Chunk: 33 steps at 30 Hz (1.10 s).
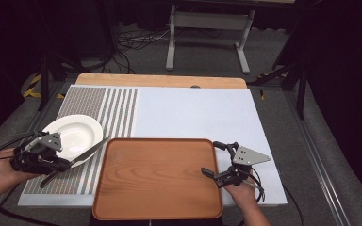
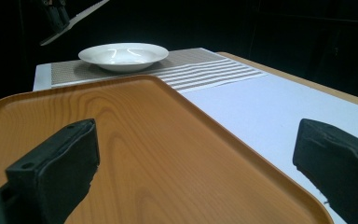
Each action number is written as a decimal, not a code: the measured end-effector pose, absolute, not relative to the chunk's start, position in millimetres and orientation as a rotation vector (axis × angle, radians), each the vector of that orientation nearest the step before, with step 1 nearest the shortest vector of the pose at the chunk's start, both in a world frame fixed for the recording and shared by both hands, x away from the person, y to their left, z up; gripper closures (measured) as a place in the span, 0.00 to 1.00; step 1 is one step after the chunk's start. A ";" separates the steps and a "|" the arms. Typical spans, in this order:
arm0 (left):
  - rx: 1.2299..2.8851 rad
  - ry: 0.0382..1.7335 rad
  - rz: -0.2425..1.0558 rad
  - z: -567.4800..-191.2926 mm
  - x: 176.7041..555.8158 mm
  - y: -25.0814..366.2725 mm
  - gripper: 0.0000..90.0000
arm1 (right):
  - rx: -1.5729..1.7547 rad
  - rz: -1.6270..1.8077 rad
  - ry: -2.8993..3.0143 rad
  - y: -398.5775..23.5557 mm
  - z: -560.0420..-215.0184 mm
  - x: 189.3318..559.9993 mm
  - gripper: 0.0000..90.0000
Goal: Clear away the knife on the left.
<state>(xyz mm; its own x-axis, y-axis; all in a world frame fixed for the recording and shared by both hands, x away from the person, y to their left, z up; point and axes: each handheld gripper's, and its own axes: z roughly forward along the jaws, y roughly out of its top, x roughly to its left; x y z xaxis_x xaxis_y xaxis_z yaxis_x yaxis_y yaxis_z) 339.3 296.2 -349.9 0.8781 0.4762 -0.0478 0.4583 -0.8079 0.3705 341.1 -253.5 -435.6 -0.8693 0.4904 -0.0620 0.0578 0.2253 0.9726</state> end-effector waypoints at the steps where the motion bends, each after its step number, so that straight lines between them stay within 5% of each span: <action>1: 2.659 0.700 0.056 -349.7 339.0 295.0 0.89 | 0.508 1.679 2.150 -253.5 -435.6 341.1 0.01; 33: 2.359 1.009 -0.196 -369.0 336.7 236.3 0.89 | 0.507 1.690 2.135 -256.0 -434.1 340.1 0.01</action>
<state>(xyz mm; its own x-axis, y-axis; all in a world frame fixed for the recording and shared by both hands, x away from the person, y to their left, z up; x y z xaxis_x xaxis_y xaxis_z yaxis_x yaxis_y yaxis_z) 336.7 236.3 -369.0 0.7058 0.6215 -0.3400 0.7037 -0.5595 0.4380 340.1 -256.0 -434.1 -0.8668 0.4944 -0.0647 0.0505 0.2162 0.9750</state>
